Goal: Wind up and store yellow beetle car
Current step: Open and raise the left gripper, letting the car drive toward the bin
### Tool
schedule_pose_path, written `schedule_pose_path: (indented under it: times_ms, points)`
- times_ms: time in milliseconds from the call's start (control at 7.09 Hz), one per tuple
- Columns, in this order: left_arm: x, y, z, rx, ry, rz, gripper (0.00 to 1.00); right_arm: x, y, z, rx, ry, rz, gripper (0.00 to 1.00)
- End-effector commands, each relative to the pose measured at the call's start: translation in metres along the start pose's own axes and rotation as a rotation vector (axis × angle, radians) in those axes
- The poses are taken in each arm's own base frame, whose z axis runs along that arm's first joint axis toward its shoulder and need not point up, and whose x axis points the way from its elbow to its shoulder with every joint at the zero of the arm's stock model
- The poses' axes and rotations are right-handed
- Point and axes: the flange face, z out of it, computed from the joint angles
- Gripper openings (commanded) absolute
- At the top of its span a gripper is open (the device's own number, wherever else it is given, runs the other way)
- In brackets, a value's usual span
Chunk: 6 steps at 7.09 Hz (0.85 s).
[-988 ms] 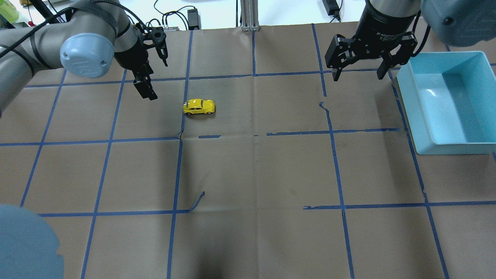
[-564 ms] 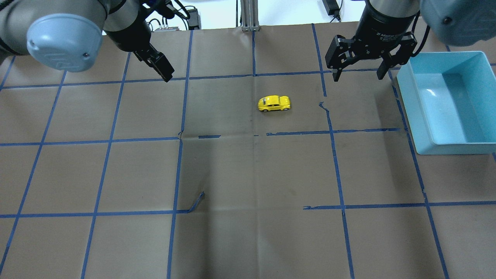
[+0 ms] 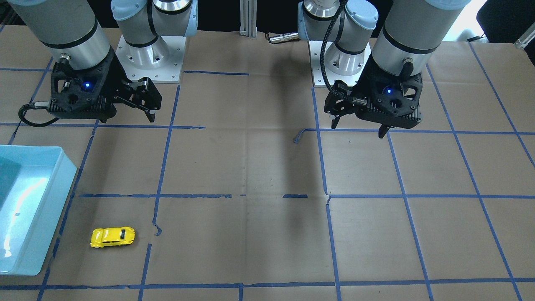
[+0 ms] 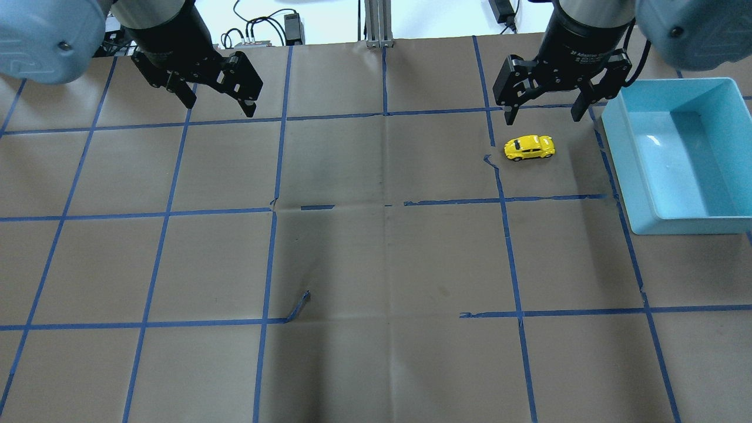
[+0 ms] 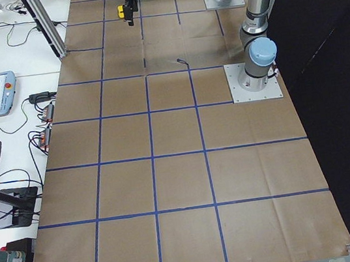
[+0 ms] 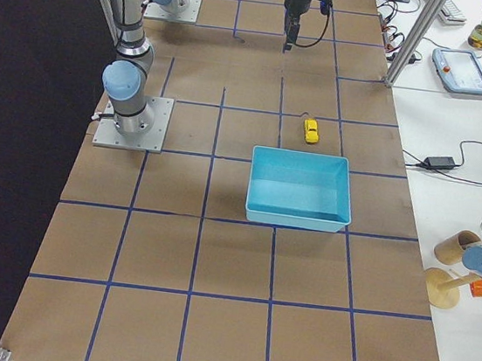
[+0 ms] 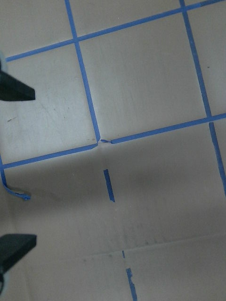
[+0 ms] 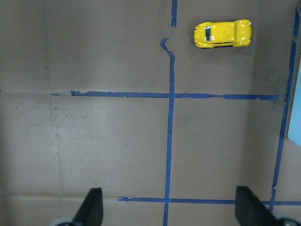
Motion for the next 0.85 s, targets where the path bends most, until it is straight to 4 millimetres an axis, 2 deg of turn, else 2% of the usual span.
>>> schedule_pose_path:
  times_ms: [0,423,706]
  points:
    - [0.001,0.005,-0.005,0.002,0.000,-0.024,0.99,0.000,-0.002,0.004,-0.007,-0.001,-0.033,1.00]
    - [0.002,0.008,-0.007,0.007,0.004,-0.030,0.99,0.008,-0.006,0.009,-0.001,0.001,-0.233,1.00]
    - [0.002,0.008,-0.008,0.009,0.004,-0.042,0.99,0.029,-0.028,0.029,-0.011,-0.007,-0.383,1.00]
